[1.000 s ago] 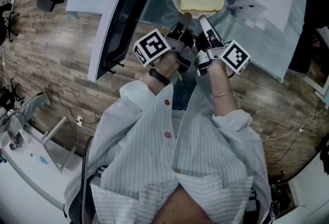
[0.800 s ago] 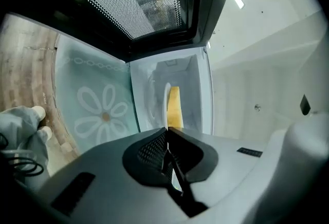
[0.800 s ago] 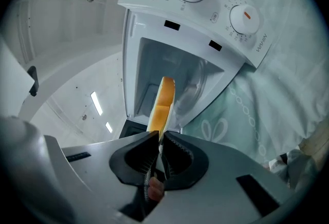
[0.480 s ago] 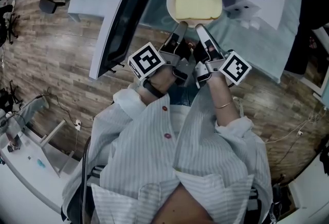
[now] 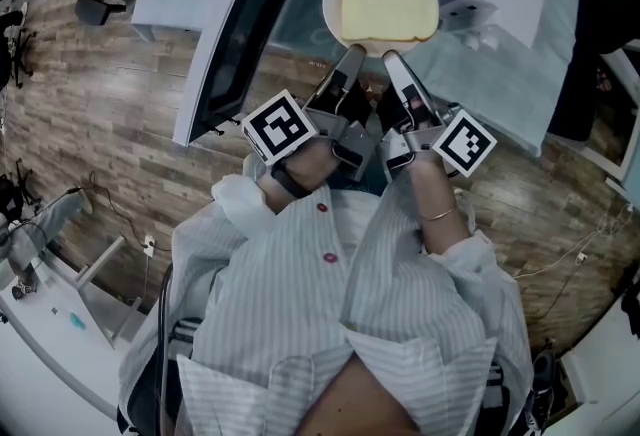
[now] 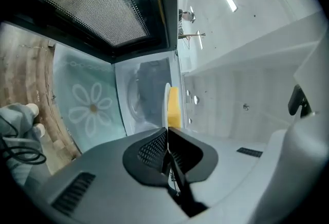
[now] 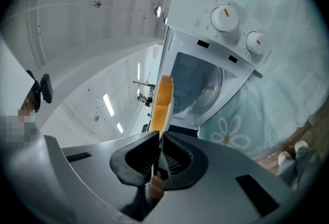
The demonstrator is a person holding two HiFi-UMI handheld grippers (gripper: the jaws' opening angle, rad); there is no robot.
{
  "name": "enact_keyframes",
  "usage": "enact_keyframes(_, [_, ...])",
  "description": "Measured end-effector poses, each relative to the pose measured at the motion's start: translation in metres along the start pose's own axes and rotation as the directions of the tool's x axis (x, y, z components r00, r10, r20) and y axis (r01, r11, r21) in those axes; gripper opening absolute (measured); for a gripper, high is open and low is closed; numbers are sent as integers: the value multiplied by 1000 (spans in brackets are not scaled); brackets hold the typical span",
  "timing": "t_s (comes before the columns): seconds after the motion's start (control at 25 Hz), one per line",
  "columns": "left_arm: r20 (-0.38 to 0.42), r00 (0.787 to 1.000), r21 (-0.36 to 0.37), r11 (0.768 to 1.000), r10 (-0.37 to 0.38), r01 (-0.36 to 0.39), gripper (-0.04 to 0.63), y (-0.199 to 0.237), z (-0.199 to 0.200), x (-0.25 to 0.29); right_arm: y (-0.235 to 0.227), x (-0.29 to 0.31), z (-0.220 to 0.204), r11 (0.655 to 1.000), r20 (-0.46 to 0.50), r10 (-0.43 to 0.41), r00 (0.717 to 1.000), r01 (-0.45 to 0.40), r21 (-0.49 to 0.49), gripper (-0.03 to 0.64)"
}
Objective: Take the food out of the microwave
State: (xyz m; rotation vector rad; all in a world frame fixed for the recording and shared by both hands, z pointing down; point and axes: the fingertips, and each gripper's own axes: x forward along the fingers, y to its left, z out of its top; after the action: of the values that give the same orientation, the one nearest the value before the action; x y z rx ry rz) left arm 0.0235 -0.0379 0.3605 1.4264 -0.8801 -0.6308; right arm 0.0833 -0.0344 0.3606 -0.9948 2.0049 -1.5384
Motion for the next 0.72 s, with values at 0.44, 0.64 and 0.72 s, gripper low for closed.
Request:
enact_keyframes(0.44, [-16,999,7,999,-36,36,15,-20,-6,-1,19,-10,8,999,29,40,999,-40,-19,46])
enact_keyframes(0.64, [-17,999,8,999,-38,38,15,-23,-5,-1,23,-9,10,999,35,48,998,-48,-13,46])
enact_keyframes(0.72, [-18,999,12,999,-36,36,15,-23,-6,-1,22,-10,10,999,37,50,998,-50,-9,46])
